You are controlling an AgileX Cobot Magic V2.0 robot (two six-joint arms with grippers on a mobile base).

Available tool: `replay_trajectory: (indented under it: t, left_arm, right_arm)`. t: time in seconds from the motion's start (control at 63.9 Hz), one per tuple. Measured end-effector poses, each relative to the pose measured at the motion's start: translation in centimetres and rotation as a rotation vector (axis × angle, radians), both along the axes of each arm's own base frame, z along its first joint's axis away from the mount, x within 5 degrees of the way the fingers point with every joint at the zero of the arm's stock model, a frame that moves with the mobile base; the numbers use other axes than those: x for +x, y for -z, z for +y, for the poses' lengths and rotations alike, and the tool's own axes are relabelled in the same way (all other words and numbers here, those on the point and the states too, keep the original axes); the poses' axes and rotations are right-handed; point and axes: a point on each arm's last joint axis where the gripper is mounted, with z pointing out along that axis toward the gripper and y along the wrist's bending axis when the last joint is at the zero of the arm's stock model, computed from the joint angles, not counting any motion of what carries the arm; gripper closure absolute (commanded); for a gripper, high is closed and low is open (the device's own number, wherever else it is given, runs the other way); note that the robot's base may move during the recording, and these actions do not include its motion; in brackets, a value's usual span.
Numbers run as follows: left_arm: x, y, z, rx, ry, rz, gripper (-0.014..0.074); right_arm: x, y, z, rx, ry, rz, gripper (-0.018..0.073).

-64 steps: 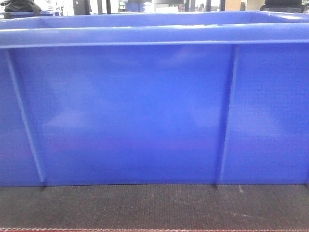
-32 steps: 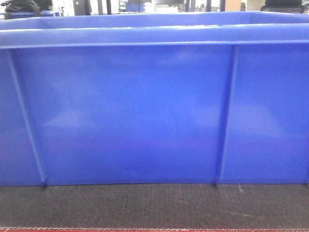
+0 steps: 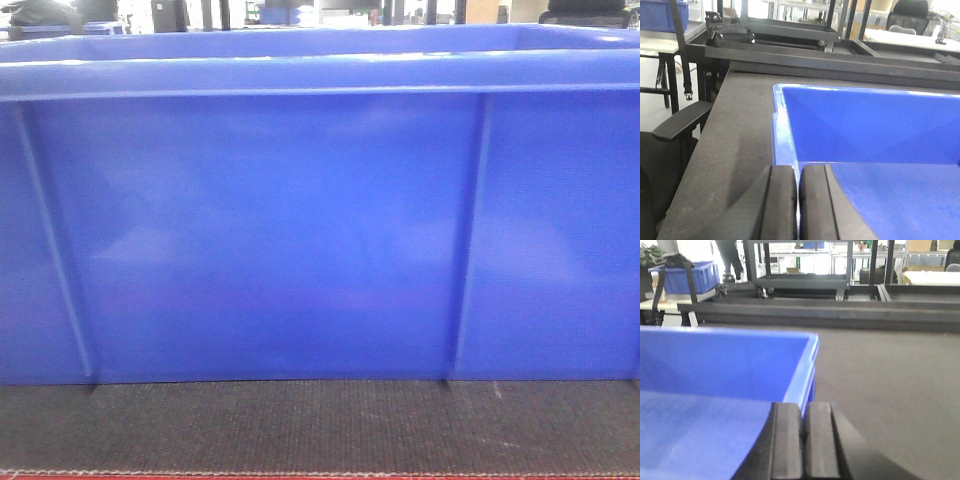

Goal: Move blue bin to conveyor side
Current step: 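Open both grippers and lift them off the bin rim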

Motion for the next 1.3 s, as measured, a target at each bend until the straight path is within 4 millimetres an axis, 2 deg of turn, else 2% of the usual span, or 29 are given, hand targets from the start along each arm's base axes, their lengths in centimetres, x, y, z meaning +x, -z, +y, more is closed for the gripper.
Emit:
replay_trajectory:
  t: [0.156, 0.422, 0.923, 1.079, 1.298]
  left_arm:
    - [-2.0, 1.7, 0.2, -0.007, -0.001, -0.081, 0.0582]
    - [-4.4, 1.7, 0.4, -0.018, -0.001, -0.207, 0.0582]
    - [-4.6, 1.6, 0.4, -0.019, -0.001, -0.225, 0.0582]
    - [-4.6, 1.6, 0.4, -0.019, -0.001, -0.225, 0.0582]
    - [-4.6, 1.6, 0.4, -0.019, -0.001, -0.225, 0.0582]
  right_arm:
    - [-0.8, 2.8, -0.2, 0.005, 0.000, -0.019, 0.0648]
    - [-1.7, 2.9, -0.4, 0.023, -0.001, -0.092, 0.0648]
    - [-1.7, 2.9, -0.4, 0.022, -0.001, -0.097, 0.0648]
    - [-1.2, 4.2, -0.3, 0.023, 0.008, -0.078, 0.0648]
    - [-0.7, 6.7, -0.9, -0.017, 0.150, -0.133, 0.0648]
